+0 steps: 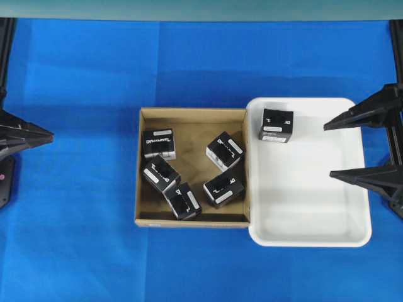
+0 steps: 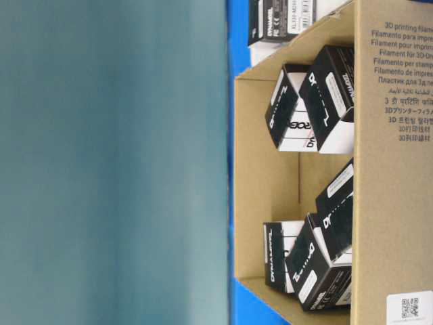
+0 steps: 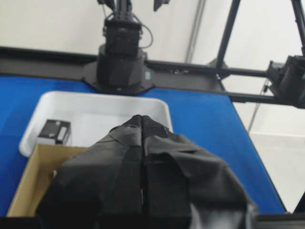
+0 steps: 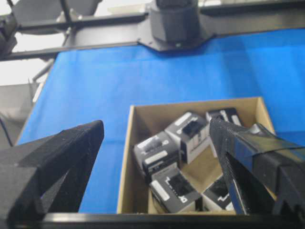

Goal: Pick a box that is randomly placed inside the cardboard box.

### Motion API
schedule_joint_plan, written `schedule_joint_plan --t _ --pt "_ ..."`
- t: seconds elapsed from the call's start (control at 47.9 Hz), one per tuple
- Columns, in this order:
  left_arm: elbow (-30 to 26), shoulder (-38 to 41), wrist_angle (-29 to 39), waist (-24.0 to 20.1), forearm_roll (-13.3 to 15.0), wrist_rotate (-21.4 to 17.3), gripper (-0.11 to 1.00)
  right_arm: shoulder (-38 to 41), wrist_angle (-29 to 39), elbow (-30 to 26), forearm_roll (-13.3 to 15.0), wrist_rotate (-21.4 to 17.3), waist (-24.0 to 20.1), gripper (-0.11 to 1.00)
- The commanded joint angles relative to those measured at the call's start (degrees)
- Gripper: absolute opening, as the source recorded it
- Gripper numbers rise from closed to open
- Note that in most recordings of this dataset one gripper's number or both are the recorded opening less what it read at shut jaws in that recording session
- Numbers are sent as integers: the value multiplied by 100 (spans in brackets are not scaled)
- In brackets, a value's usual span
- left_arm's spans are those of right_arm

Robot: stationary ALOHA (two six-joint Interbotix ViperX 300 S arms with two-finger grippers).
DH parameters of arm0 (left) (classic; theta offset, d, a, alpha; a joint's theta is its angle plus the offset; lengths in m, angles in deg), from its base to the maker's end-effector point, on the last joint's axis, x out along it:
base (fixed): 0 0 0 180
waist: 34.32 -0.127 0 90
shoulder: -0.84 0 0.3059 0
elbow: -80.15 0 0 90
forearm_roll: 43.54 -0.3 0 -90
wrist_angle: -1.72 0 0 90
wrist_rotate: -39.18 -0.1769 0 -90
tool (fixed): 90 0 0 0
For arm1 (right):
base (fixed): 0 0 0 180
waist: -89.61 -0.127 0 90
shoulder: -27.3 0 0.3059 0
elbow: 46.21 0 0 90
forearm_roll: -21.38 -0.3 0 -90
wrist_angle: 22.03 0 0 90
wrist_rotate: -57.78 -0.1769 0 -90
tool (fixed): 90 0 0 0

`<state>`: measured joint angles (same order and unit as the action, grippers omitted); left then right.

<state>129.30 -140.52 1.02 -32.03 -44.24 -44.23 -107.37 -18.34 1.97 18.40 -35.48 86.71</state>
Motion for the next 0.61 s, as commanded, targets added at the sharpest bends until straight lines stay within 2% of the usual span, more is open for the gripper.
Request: schedule_joint_plan --t 0.0,0.584 --pt "-53 53 -35 0 -18 9 -7 9 -26 -35 9 0 18 100" --pt "-44 79 -53 0 -18 -53 -7 -193 -26 18 9 26 26 100"
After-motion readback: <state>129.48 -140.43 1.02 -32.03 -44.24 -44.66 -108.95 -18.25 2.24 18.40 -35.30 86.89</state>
